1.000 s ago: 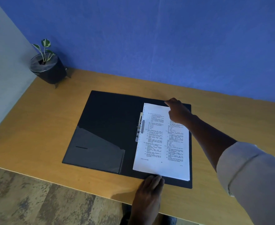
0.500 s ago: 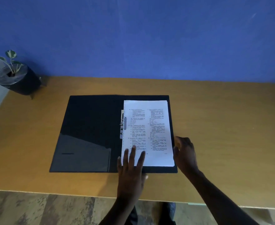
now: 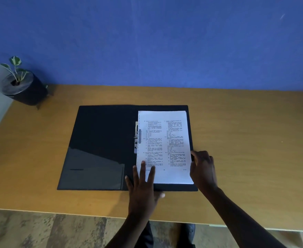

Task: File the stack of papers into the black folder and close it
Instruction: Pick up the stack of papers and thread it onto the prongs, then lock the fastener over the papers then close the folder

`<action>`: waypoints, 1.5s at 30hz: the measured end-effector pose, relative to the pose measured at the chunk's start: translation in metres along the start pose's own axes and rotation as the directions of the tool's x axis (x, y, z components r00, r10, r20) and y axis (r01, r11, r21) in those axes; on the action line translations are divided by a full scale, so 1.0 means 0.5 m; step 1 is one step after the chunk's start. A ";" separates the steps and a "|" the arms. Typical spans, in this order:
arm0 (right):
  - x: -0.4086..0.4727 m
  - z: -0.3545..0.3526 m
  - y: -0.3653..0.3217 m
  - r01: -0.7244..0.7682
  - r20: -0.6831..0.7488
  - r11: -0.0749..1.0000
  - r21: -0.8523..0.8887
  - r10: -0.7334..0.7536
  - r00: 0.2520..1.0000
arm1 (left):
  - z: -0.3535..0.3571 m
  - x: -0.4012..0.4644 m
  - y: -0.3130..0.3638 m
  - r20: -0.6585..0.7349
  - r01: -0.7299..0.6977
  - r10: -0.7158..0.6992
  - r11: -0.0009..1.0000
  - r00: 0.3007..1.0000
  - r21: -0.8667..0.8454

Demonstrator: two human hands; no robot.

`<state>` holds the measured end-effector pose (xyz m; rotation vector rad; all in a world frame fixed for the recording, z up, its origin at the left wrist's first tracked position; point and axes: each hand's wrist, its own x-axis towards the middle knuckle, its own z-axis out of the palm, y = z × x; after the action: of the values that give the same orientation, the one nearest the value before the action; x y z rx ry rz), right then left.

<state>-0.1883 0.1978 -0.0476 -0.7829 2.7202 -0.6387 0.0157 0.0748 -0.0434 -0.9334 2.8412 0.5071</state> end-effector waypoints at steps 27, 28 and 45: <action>0.091 0.151 -0.162 0.284 0.066 0.943 -0.172 -0.277 0.959 | -0.194 0.312 -0.116 -0.061 0.151 -0.167 0.967 0.984 -0.204; 0.090 0.150 -0.162 0.285 0.068 0.940 -0.185 -0.278 0.958 | -0.196 0.319 -0.116 -0.051 0.155 -0.168 0.967 0.984 -0.202; 0.087 0.149 -0.165 0.285 0.071 0.928 -0.239 -0.276 0.958 | -0.224 0.357 -0.133 -0.153 -0.018 -0.065 0.875 0.986 -0.484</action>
<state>-0.1623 0.0853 -0.0784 -1.2486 2.7100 -0.3348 -0.0885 -0.1138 0.0069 -1.1258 2.8922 1.2380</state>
